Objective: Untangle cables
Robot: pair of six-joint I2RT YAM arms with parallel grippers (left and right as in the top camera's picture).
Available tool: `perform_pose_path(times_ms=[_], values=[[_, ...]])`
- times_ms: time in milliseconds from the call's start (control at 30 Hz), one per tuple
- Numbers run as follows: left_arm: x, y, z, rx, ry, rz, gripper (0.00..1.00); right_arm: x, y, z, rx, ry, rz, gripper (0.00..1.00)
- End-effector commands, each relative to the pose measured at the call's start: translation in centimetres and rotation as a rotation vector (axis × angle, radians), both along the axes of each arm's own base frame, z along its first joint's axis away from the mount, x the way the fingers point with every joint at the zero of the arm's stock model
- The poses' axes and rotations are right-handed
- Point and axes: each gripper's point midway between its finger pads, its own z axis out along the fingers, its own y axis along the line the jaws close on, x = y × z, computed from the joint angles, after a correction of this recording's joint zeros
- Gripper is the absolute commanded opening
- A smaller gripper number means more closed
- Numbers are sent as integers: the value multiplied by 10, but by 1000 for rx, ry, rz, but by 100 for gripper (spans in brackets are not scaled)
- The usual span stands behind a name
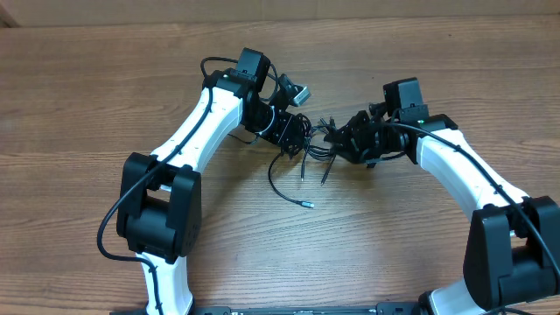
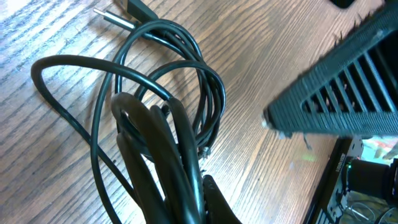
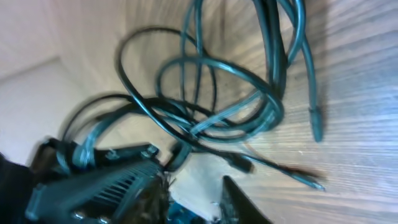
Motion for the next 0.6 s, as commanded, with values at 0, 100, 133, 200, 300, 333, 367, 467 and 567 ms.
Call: perform_pose_path(times_ms=[0, 100, 133, 200, 300, 333, 367, 467, 567], values=[[4, -8, 14, -16, -15, 20, 4, -6, 10, 1, 7, -17, 63, 32], [7, -9, 15, -17, 40, 92, 4, -17, 19, -3, -17, 18, 79, 33], [7, -9, 15, -17, 55, 111, 4, -20, 23, -4, -20, 37, 74, 34], [8, -9, 15, -15, 98, 162, 4, -23, 29, -4, -16, 78, 49, 35], [11, -10, 16, -16, 190, 274, 4, -25, 34, -9, -45, 154, -36, 37], [11, -10, 16, -16, 214, 303, 4, -25, 33, -12, -64, 170, -67, 38], [12, -10, 16, -16, 234, 327, 4, -24, 32, -15, -84, 182, -97, 38], [12, -10, 16, -15, 273, 370, 4, -19, 25, -22, -142, 212, -198, 38], [12, -10, 16, -14, 282, 378, 4, -10, 24, -21, -134, 206, -253, 37]])
